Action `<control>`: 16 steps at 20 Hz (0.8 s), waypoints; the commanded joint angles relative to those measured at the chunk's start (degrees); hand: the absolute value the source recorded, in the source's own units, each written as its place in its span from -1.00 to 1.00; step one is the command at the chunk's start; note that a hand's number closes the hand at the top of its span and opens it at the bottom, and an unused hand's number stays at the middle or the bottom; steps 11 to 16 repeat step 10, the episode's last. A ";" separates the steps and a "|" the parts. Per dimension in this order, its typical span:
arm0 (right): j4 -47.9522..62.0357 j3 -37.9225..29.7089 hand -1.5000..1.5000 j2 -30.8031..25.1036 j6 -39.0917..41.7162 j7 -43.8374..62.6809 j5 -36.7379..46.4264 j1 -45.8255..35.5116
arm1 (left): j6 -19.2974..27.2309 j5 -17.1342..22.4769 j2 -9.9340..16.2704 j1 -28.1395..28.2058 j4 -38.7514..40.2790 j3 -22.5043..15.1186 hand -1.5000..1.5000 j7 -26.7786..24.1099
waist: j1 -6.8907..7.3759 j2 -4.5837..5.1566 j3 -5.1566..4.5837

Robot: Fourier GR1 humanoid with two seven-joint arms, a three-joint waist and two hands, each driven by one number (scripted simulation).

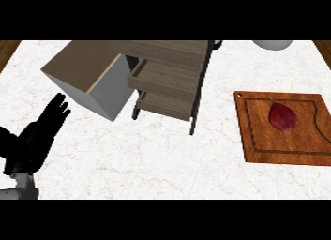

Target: Pick the cupcake from the cutting board and place it in the tiered basket

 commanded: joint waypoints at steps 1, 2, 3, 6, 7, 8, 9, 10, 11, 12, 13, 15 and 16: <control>-3.75 -5.40 -1.00 -6.67 4.60 -2.35 -4.78 6.21 | -0.29 0.32 -0.73 1.62 -1.55 -0.20 0.00 0.09 | -0.01 0.03 0.00; -6.34 -6.89 -1.00 -9.51 8.20 -0.34 -6.96 7.08 | -1.41 1.74 0.51 1.84 -1.96 1.45 0.00 -0.31 | -0.43 -0.16 0.02; -4.82 -7.09 -1.00 -9.42 7.84 -2.44 -7.53 7.16 | -0.37 -0.23 0.07 0.15 -1.75 0.09 0.00 1.08 | 0.06 0.08 -0.02; -4.62 -10.51 -1.00 -14.50 12.18 -1.36 -11.53 7.16 | -1.73 1.07 0.75 0.14 0.75 2.17 0.00 -0.58 | 0.13 0.10 -0.05; -3.23 -14.09 -1.00 -16.75 15.22 -3.02 -14.79 9.48 | 0.45 -1.17 -1.36 -2.25 3.82 0.48 0.00 -1.34 | -0.60 0.20 -0.02; -4.27 -14.35 -1.00 -16.29 15.87 -4.66 -15.58 12.68 | 0.12 -2.02 -1.62 -0.45 2.47 -0.35 0.00 -2.51 | -0.18 0.16 -0.02; -1.56 -14.45 -1.00 -19.28 16.74 -4.16 -15.21 10.62 | -1.23 -0.02 -0.53 1.17 -0.15 0.87 0.00 -1.09 | 0.36 0.13 -0.04; -2.53 -16.06 -1.00 -19.85 18.52 -6.23 -17.34 12.73 | -2.87 0.68 0.28 3.36 -1.35 0.95 0.00 -1.26 | 0.40 0.09 -0.02; -2.53 -16.06 -1.00 -19.85 18.52 -6.23 -17.34 12.73 | -2.87 0.68 0.28 3.36 -1.35 0.95 0.00 -1.26 | 0.40 0.09 -0.02; -2.53 -16.06 -1.00 -19.85 18.52 -6.23 -17.34 12.73 | -2.87 0.68 0.28 3.36 -1.35 0.95 0.00 -1.26 | 0.40 0.09 -0.02; -2.53 -16.06 -1.00 -19.85 18.52 -6.23 -17.34 12.73 | -2.87 0.68 0.28 3.36 -1.35 0.95 0.00 -1.26 | 0.40 0.09 -0.02; -2.53 -16.06 -1.00 -19.85 18.52 -6.23 -17.34 12.73 | -2.87 0.68 0.28 3.36 -1.35 0.95 0.00 -1.26 | 0.40 0.09 -0.02; -2.53 -16.06 -1.00 -19.85 18.52 -6.23 -17.34 12.73 | -2.87 0.68 0.28 3.36 -1.35 0.95 0.00 -1.26 | 0.40 0.09 -0.02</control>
